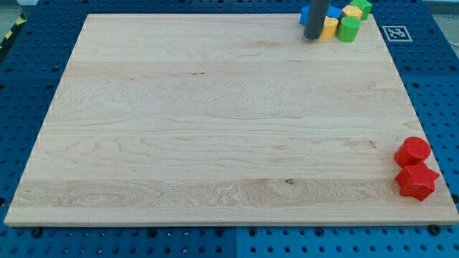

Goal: Move your arm towards center right

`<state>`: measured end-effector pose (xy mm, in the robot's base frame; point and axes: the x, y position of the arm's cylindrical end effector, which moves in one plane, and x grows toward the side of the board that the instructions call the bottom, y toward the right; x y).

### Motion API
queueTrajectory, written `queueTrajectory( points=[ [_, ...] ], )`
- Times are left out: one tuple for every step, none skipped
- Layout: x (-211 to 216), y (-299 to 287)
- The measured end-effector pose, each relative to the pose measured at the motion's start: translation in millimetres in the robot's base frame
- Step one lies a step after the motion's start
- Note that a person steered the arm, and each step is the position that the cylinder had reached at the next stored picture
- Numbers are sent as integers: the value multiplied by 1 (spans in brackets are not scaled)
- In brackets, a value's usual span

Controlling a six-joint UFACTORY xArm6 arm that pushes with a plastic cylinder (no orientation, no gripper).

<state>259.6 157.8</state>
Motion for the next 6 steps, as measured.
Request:
queueTrajectory(
  points=[
    [0, 0],
    [32, 2],
    [85, 17],
    [135, 59],
    [178, 139],
    [192, 169]
  ],
)
